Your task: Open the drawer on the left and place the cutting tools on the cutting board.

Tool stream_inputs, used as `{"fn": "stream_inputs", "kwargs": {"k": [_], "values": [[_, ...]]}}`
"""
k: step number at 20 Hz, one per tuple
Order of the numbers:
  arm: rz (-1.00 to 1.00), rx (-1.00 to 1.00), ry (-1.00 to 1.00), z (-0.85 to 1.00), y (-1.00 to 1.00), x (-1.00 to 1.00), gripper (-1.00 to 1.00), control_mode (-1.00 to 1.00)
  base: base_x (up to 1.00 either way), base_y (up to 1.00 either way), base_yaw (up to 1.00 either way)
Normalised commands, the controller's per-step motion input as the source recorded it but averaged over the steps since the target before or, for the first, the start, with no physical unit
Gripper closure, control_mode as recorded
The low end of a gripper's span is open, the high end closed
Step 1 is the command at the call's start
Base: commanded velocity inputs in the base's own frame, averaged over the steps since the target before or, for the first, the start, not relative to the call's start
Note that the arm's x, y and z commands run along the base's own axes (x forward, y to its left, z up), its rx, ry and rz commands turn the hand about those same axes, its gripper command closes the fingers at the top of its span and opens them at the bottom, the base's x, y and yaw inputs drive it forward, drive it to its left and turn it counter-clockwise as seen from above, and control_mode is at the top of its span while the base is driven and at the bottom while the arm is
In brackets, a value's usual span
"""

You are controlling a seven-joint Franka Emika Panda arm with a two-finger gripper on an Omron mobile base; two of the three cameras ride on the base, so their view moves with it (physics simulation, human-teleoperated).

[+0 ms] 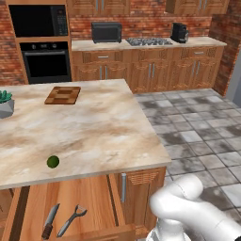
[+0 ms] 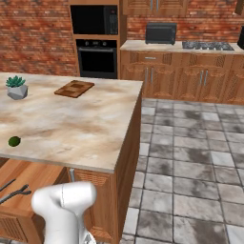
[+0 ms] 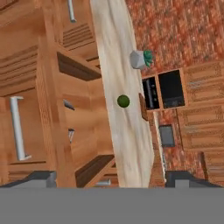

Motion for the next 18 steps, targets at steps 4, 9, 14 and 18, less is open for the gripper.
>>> {"fn": "stream_inputs", "kwargs": {"k": [4, 9, 14, 18], "values": [[0.0, 0.2, 0.42, 0.64, -0.58, 1.0, -1.0, -1.0, 0.0, 0.0, 0.0], [0.01, 0.19, 0.34, 0.26, -0.74, 0.98, -1.0, -1.0, 0.0, 0.0, 0.0], [-0.01, 0.12, 0.13, 0.0, -0.51, 0.42, -1.0, -1.0, 0.0, 0.0, 0.0], [-0.06, 0.11, 0.12, -0.02, -0.1, 0.27, -1.0, -1.0, 0.0, 0.0, 0.0]]}}
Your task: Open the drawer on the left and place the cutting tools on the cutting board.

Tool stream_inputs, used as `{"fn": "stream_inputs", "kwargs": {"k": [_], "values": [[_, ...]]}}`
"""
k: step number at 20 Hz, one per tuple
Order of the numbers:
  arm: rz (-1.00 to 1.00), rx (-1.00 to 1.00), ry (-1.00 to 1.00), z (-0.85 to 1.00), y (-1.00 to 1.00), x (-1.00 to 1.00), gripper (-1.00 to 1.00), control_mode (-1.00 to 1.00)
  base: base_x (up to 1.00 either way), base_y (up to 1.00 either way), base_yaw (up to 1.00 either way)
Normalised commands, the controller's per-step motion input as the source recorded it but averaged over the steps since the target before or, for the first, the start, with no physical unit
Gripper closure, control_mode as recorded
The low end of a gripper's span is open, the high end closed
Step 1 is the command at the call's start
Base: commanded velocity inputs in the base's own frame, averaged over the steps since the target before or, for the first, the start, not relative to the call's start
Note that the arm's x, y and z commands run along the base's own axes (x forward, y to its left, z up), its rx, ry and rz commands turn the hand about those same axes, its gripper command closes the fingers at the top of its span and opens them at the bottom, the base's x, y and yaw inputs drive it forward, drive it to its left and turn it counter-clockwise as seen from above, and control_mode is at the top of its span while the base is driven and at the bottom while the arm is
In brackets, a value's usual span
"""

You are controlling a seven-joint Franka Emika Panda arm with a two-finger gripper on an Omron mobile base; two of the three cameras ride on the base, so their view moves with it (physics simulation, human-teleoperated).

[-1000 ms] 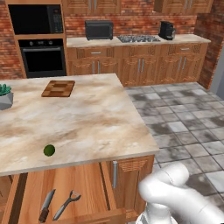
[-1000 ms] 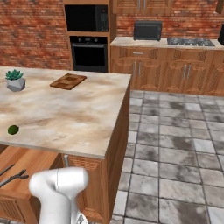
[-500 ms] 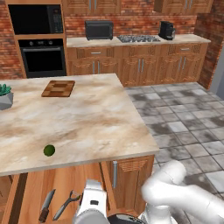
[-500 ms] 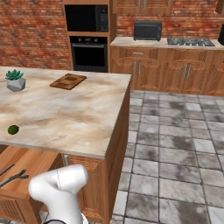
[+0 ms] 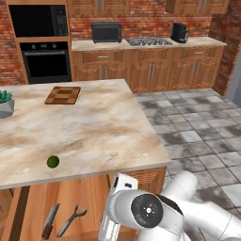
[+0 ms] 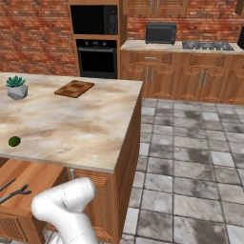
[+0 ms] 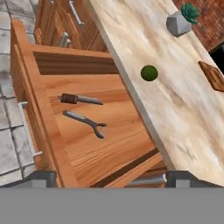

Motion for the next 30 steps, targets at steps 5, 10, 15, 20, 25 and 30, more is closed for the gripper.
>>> {"fn": "stream_inputs", "kwargs": {"k": [5, 10, 15, 20, 25, 30], "values": [[-0.43, 0.14, 0.34, 0.0, 0.03, 0.64, -1.0, -1.0, 0.0, 0.0, 0.0], [-0.57, 0.13, 0.51, 0.0, 0.19, 0.46, -1.0, -1.0, 0.0, 0.0, 0.0], [-0.48, 0.1, 0.65, -0.01, 0.26, 0.34, -1.0, -1.0, 0.0, 0.0, 0.0], [-0.03, 0.01, 0.14, -0.04, 0.02, 0.04, -1.0, -1.0, 0.0, 0.0, 0.0], [0.0, 0.0, 0.01, -0.43, 0.2, 0.0, -1.0, -1.0, 0.0, 0.0, 0.0], [-0.02, 0.01, 0.04, -0.51, 0.14, 0.0, -1.0, -1.0, 0.0, 0.0, 0.0]]}}
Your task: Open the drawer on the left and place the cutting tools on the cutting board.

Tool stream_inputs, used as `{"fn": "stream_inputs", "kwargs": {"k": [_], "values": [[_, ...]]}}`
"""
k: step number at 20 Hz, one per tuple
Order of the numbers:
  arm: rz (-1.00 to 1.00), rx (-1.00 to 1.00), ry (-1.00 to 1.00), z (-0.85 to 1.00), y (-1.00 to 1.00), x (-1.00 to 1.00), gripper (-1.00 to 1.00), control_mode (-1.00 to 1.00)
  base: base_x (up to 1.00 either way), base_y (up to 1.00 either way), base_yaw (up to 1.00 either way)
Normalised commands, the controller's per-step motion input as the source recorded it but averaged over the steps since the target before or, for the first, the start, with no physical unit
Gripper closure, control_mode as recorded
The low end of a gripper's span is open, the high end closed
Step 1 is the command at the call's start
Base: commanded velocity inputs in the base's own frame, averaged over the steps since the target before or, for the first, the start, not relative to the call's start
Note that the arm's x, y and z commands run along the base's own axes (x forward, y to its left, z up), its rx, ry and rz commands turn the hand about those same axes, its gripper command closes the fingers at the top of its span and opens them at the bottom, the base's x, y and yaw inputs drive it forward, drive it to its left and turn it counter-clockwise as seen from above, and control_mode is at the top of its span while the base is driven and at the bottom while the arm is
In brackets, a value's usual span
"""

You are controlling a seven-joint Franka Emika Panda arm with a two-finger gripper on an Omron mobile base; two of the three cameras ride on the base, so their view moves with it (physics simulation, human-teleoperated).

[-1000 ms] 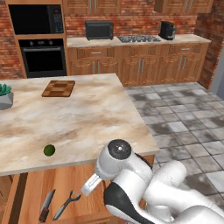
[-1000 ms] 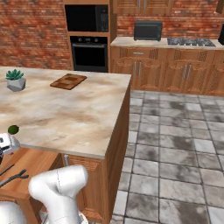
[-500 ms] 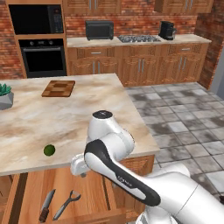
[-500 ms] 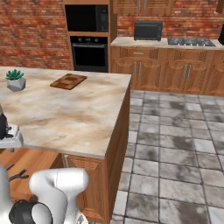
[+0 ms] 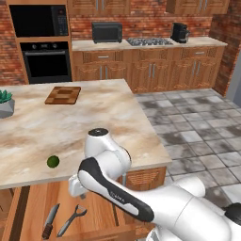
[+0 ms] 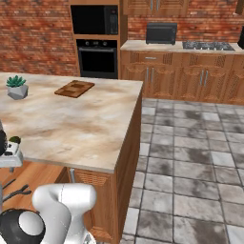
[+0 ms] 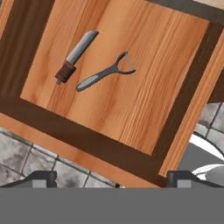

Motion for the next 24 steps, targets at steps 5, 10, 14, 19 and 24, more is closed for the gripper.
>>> {"fn": "stream_inputs", "kwargs": {"k": [5, 10, 14, 19, 24], "values": [[-0.07, 0.06, 0.03, -0.38, 0.21, 0.0, -1.0, -1.0, 0.0, 0.0, 0.0], [-0.13, 0.01, 0.0, -0.22, 0.39, 0.02, -1.0, -1.0, 0.0, 0.0, 0.0], [-0.12, 0.0, 0.0, -0.13, 0.5, 0.13, -1.0, -1.0, 0.0, 0.0, 0.0], [-0.09, -0.01, 0.0, -0.12, 0.36, 0.2, -1.0, -1.0, 0.0, 0.0, 0.0], [-0.07, -0.02, 0.03, -0.28, 0.19, 0.23, -1.0, -1.0, 0.0, 0.0, 0.0]]}}
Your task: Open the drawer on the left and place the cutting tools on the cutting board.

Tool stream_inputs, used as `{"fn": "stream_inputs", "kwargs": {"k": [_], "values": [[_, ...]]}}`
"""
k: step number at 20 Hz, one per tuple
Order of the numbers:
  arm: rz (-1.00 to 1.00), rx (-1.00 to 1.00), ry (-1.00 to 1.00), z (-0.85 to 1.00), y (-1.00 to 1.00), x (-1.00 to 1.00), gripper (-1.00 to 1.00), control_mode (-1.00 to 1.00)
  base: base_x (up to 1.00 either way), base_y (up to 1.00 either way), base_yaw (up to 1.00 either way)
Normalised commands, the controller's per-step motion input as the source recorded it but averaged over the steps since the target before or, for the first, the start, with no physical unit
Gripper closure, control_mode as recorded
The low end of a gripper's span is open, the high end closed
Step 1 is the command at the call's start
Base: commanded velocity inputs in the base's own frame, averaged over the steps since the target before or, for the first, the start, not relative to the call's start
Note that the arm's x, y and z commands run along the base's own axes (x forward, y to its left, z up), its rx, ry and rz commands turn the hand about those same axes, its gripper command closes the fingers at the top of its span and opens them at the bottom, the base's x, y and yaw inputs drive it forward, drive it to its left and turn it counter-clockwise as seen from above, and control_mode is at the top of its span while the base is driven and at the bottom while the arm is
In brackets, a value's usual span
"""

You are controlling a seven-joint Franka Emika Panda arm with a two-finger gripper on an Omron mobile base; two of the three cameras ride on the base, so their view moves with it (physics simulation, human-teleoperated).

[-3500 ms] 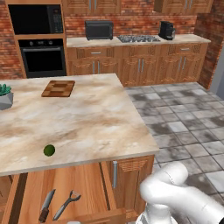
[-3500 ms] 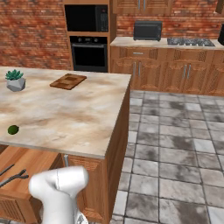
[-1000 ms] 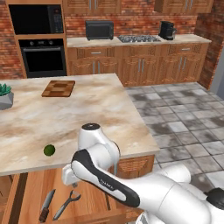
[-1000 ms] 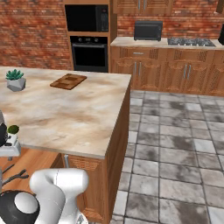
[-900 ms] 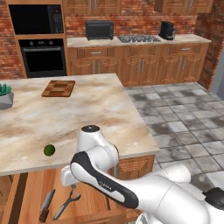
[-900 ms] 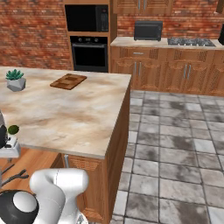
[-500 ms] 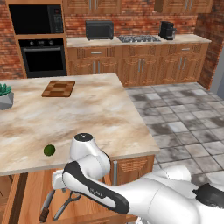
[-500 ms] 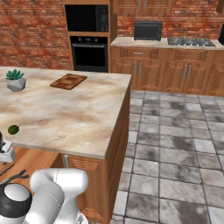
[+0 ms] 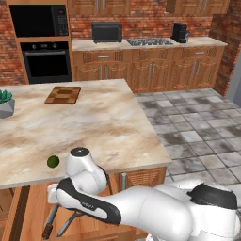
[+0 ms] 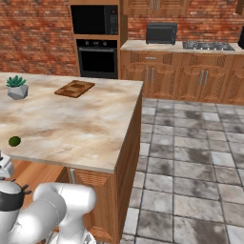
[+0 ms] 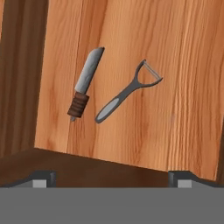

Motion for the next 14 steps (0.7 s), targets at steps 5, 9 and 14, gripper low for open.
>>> {"fn": "stream_inputs", "kwargs": {"k": [5, 9, 14], "values": [[-0.04, -0.02, 0.05, -0.36, 0.15, 0.14, -1.0, -1.0, 0.0, 0.0, 0.0], [-0.01, -0.01, 0.06, -0.31, 0.24, 0.0, -1.0, -1.0, 0.0, 0.0, 0.0], [0.0, 0.0, 0.09, -0.27, 0.31, 0.0, -1.0, -1.0, 0.0, 0.0, 0.0]]}}
